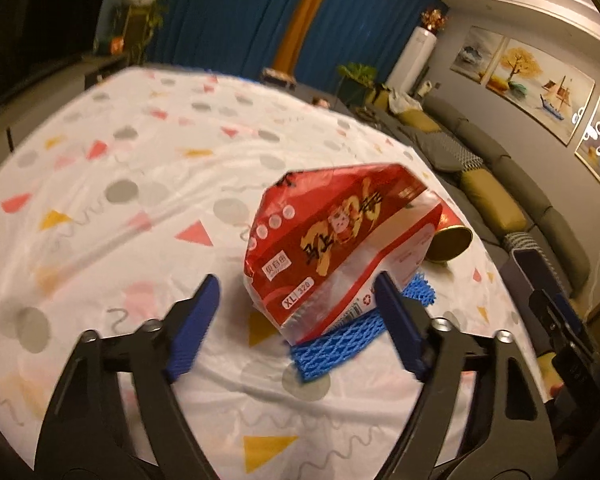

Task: Collect trash
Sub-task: 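Grasp the red-and-white snack bag with the left gripper and lift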

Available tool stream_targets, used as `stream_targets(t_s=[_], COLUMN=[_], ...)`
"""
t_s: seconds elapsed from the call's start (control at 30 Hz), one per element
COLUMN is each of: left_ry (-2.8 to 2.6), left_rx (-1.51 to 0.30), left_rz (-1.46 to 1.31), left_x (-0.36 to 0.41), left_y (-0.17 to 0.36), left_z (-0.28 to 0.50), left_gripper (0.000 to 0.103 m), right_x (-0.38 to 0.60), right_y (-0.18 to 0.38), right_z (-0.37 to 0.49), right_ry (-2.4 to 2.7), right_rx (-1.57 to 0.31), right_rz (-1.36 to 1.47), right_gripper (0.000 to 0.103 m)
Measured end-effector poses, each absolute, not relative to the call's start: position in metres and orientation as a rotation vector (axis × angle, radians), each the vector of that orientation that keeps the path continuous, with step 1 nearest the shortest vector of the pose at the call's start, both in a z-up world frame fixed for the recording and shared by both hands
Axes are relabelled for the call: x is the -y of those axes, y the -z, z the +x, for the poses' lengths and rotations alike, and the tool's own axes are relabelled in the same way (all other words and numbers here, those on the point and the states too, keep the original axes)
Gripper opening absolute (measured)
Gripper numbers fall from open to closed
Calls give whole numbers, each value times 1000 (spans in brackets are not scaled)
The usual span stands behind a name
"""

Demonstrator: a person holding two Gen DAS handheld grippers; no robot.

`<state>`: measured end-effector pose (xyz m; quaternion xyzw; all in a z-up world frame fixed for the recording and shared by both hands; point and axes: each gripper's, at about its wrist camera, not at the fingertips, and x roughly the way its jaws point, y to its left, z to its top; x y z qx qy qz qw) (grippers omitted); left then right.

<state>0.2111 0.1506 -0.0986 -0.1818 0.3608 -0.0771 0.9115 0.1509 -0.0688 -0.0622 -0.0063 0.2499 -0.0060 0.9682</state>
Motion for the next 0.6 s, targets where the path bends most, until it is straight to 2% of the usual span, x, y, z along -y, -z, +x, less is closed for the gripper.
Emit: stream_targets(t_s=[0.17,0.27,0.3,0.6], left_ry=[220,250,255,251], left_rx=[-782,-798,-800,-758], left_rz=[-447,-469,-473,-484], left_x=[-153,-150,-149,-146], left_y=[109,114,116,111], left_z=[225,228,229,226], left_gripper=[46,18,13,1], right_x=[61,56,54,48], right_y=[66,68,69,75], right_z=[158,161,163,168], right_ry=[-3,-13,-16,-34], right_rx=[-521,-527,-532,-559], right_rz=[-36,-53,-59,-59], right_gripper=[87,87,87,87])
